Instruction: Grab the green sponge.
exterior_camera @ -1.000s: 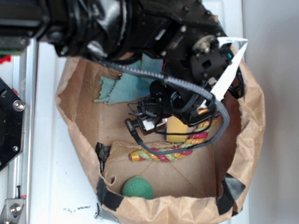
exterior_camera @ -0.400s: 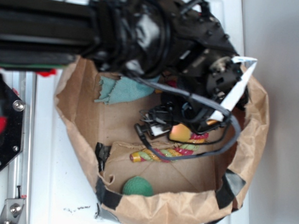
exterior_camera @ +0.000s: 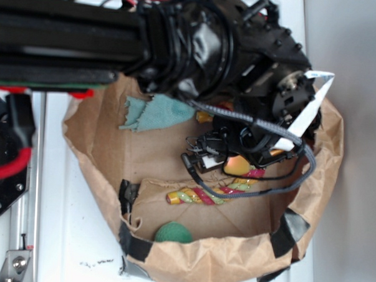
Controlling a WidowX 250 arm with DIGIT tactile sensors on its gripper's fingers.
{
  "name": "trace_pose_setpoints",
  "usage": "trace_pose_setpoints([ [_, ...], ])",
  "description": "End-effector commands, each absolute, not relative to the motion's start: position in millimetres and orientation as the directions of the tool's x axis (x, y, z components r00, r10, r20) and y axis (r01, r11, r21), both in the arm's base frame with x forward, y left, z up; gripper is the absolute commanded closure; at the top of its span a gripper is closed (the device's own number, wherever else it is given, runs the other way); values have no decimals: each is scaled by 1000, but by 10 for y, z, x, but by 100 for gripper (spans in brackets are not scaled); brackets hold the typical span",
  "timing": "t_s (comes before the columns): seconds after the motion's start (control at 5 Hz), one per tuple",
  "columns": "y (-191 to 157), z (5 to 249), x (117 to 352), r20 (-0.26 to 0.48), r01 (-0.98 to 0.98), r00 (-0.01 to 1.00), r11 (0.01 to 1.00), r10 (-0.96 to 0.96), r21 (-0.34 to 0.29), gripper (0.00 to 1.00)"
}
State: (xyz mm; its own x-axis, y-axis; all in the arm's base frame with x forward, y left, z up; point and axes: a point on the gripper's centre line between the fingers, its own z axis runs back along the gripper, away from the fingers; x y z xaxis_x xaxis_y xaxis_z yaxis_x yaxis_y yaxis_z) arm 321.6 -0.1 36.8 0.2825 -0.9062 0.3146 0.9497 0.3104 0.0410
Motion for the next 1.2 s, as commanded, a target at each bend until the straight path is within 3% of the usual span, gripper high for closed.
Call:
trace_pose_setpoints([
  [0.0, -2, 607, 3158, 313, 950, 250, 295, -916, 105, 100],
  [0.2, 54, 693, 3130, 317, 936, 281, 331, -906, 116, 100],
  [0.4, 192, 861, 3007, 345, 881, 402, 461, -848, 108, 100],
  [0.6, 226, 1012, 2935, 362, 841, 461, 529, -810, 113, 100],
  [1.0, 361, 1476, 3000, 428, 597, 699, 797, -572, 89, 100],
])
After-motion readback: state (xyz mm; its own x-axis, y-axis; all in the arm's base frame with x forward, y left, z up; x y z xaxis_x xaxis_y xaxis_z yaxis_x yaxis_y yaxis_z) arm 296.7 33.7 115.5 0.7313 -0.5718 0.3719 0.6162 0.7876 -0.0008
